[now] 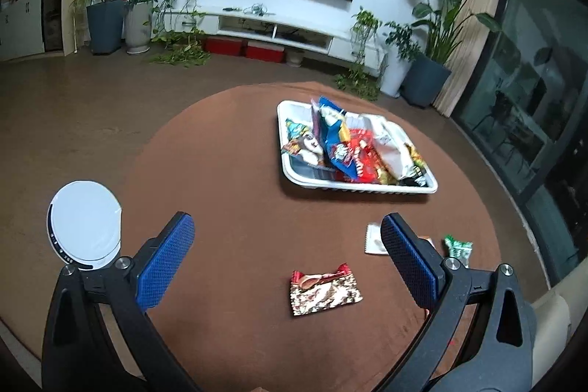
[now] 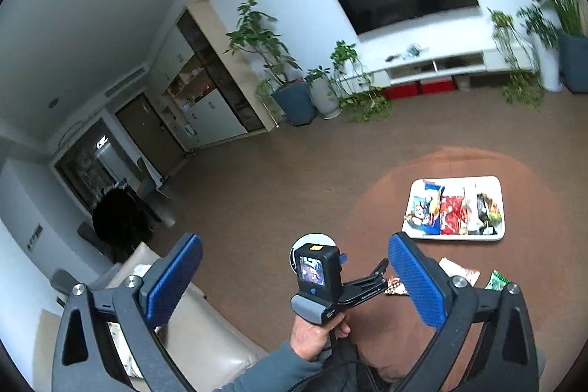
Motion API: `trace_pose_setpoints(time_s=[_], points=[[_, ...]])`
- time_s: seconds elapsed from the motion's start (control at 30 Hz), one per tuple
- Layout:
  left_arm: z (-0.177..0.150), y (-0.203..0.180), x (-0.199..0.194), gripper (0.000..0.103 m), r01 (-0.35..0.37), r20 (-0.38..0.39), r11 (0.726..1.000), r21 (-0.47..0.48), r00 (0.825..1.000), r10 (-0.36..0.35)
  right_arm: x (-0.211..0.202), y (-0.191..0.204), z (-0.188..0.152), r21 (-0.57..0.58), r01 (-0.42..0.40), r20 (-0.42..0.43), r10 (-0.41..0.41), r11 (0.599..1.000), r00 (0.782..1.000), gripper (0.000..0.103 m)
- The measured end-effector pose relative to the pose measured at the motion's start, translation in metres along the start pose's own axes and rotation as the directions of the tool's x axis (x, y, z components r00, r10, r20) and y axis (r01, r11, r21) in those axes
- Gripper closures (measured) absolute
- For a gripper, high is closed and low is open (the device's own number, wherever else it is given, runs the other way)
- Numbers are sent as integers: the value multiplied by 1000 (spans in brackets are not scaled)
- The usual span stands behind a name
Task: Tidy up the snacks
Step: 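Withdraw both tools and move the left tool to the brown checkered candy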
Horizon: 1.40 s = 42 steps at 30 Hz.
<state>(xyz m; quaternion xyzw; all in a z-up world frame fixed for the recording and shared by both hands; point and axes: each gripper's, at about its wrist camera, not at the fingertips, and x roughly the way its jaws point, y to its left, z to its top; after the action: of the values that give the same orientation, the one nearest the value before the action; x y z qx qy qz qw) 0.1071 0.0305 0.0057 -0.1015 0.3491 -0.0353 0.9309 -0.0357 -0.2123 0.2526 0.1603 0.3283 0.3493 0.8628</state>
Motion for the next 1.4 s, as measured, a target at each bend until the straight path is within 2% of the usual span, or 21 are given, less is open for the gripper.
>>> trace_pose_setpoints(time_s=[0.1, 0.13, 0.17, 0.2, 0.27, 0.37, 0.43, 0.5, 0.63, 0.8, 0.9, 0.97, 1.03, 1.1, 1.17, 1.23, 1.4], points=[[3, -3, 11, 0, -3, -52, 1000, -2, 999, 3, -12, -19, -2, -47, 4, 99, 0, 999, 995, 0], [4, -6, 17, 0, 10, -75, 1000, 1, 997, -9, -12, -28, -3, -71, 46, 140, -36, 996, 990, 0], [4, -9, 23, 0, 28, -93, 1000, 11, 995, -27, -5, -51, -4, -77, 153, 182, -137, 985, 974, 0], [4, -12, 29, 0, 46, -111, 999, 26, 993, -43, 4, -70, -6, -60, 230, 178, -217, 971, 960, 0], [5, -20, 41, 0, 71, -152, 994, 88, 987, -58, 37, -130, -18, 2, 362, 88, -361, 932, 928, 0], [0, -39, 64, 0, 71, -245, 967, 245, 970, -9, 81, -204, -50, 68, 442, -108, -434, 894, 895, 3], [-6, -46, 74, 0, 90, -296, 941, 327, 955, 12, 106, -243, -79, 65, 471, -219, -448, 880, 867, 13], [-13, -50, 82, 0, 110, -327, 908, 404, 945, 31, 125, -265, -109, 45, 482, -304, -448, 875, 841, 17], [-24, -50, 92, 0, 140, -359, 825, 548, 930, 81, 145, -275, -151, 12, 466, -370, -429, 885, 824, 17], [-34, -56, 96, 0, 214, -371, 720, 661, 926, 66, 150, -274, -182, 59, 464, -376, -411, 884, 831, 17], [-43, -66, 101, 0, 264, -401, 653, 710, 914, 66, 151, -271, -197, 76, 466, -365, -411, 881, 836, 17], [-50, -72, 106, 2, 291, -417, 598, 746, 906, 79, 149, -269, -203, 88, 463, -356, -407, 882, 842, 19], [-55, -76, 113, 5, 316, -439, 566, 761, 894, 90, 150, -269, -207, 100, 460, -362, -398, 882, 843, 25], [-55, -77, 121, 13, 333, -460, 562, 757, 883, 97, 152, -271, -210, 111, 462, -378, -392, 880, 838, 33], [-53, -75, 130, 31, 366, -497, 580, 728, 864, 79, 156, -274, -214, 142, 451, -388, -369, 881, 845, 36], [-51, -72, 137, 43, 408, -548, 610, 679, 835, 51, 159, -274, -217, 159, 442, -393, -354, 883, 849, 37], [-49, -65, 140, 44, 430, -571, 627, 649, 820, 29, 163, -271, -223, 146, 447, -408, -358, 882, 840, 37]])
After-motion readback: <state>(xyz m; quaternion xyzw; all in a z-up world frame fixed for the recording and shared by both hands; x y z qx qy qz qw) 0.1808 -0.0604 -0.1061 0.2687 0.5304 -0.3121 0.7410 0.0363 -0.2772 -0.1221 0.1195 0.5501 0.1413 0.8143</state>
